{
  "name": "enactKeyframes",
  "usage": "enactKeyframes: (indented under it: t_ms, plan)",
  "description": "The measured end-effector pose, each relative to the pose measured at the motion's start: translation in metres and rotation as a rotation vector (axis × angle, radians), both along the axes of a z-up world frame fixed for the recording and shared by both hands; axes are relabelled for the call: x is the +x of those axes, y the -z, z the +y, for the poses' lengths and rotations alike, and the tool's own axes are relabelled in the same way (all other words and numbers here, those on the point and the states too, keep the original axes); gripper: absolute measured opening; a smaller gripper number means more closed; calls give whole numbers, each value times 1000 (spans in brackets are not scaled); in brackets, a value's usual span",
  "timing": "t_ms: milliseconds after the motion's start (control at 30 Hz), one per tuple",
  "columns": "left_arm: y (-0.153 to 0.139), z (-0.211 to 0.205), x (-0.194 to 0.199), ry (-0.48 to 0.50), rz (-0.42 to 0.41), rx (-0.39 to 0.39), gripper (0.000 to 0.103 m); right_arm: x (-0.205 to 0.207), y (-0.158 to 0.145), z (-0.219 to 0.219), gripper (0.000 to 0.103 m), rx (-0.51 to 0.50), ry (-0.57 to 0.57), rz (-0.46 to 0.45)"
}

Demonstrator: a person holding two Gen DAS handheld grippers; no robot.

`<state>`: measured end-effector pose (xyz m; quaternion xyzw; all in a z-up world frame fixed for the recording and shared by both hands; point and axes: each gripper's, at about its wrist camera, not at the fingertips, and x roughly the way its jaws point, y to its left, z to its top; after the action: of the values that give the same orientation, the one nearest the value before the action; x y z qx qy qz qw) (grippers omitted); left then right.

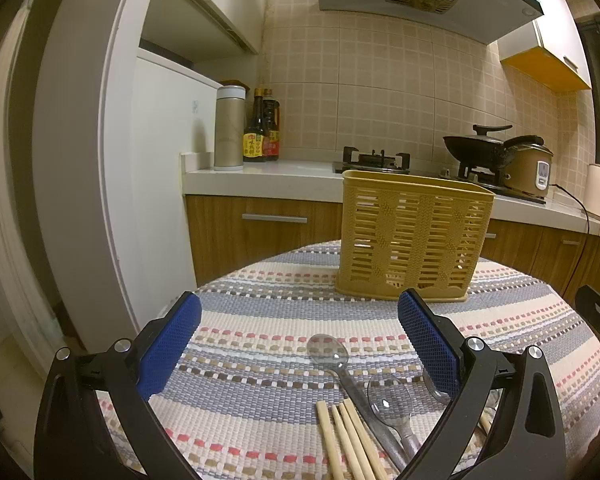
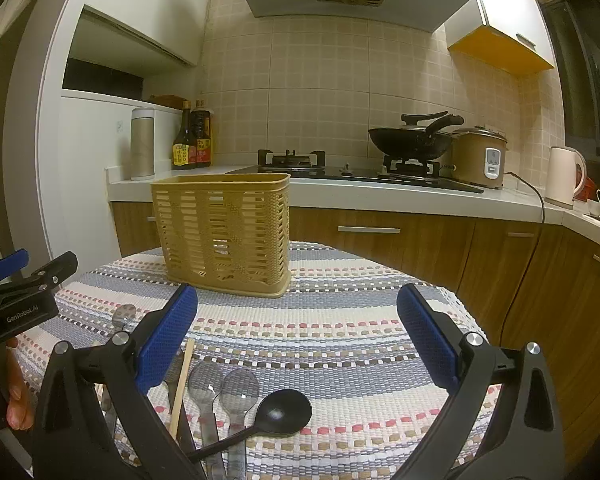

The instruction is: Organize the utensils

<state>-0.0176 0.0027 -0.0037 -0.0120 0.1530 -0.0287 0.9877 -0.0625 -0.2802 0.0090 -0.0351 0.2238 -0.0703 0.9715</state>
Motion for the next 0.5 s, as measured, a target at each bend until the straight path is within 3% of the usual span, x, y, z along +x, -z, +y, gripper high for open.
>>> enactKeyframes:
  t_ms: [500]
  plan:
    - [1,0,1,-1,2,-1,96,-1,0,-1,95,1,-4,3]
